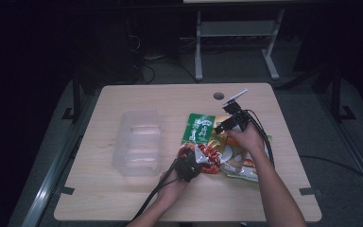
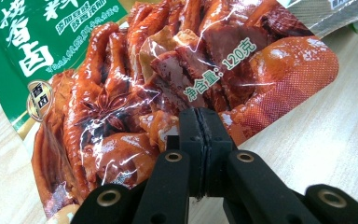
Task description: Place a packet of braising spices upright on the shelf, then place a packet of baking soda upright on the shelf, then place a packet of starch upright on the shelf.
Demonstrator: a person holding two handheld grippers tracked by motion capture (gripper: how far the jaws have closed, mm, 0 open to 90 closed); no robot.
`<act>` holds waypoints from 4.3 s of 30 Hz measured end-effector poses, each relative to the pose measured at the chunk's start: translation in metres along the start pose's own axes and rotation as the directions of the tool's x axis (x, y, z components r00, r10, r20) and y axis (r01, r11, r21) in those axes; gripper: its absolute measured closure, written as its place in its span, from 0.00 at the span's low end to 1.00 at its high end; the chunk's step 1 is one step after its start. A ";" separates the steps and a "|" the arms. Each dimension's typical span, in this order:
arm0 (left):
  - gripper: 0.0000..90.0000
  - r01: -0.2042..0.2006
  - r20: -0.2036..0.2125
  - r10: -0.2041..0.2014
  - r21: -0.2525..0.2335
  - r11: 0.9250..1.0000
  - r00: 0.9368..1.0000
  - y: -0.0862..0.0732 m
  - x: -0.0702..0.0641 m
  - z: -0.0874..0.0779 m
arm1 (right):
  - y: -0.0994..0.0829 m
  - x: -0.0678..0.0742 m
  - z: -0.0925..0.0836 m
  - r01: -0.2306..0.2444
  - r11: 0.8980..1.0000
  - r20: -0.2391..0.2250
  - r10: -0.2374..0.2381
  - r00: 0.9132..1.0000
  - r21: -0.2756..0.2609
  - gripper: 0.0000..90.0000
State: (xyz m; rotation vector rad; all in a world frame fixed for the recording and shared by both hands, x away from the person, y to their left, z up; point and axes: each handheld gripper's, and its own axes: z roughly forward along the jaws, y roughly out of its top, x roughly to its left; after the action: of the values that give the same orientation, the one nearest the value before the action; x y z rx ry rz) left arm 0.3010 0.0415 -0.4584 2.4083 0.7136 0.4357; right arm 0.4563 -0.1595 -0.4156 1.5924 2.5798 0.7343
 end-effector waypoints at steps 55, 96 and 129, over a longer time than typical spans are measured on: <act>0.53 0.064 0.102 -0.049 -0.150 0.987 0.994 -0.011 0.011 -0.041 | -0.009 0.027 -0.060 0.156 0.976 -0.147 -0.179 0.973 -0.154 1.00; 0.32 0.054 0.201 0.006 -0.296 0.954 0.980 -0.051 -0.002 -0.076 | -0.001 0.104 -0.145 0.347 0.877 -0.109 -0.401 0.909 -0.331 1.00; 0.32 0.086 0.224 -0.015 -0.311 0.946 0.975 -0.055 -0.001 -0.074 | 0.027 0.125 -0.149 0.367 0.846 -0.144 -0.449 0.882 -0.386 1.00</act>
State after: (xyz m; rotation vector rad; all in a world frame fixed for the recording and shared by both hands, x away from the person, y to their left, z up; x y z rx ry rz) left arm 0.2448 0.1115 -0.4349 2.0862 0.5578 0.2376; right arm 0.3812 -0.1000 -0.2443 0.8528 2.6028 1.2948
